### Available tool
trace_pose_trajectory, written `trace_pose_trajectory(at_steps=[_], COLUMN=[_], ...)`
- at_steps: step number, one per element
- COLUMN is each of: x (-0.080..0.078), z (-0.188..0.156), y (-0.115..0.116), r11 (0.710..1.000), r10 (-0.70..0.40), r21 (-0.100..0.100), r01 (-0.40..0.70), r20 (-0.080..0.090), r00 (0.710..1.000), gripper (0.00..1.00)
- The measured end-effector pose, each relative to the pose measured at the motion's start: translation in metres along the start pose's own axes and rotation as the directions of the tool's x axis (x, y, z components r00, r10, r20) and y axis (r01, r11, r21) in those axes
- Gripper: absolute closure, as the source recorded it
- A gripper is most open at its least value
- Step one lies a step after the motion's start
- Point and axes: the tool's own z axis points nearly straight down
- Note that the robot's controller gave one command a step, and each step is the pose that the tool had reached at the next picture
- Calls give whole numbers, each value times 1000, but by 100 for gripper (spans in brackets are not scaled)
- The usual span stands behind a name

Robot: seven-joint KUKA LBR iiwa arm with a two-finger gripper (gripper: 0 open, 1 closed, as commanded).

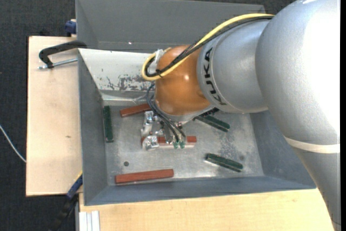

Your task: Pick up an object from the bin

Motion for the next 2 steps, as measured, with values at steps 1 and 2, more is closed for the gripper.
trace_pose_trajectory(at_steps=[1, 2], x=[0, -25], z=[0, -178], y=[0, -24], r11=[1000, 1000], r10=[0, 19], r21=[0, 1], r01=[0, -19], r20=[0, 5], r00=[1000, 1000], gripper=[100, 100])
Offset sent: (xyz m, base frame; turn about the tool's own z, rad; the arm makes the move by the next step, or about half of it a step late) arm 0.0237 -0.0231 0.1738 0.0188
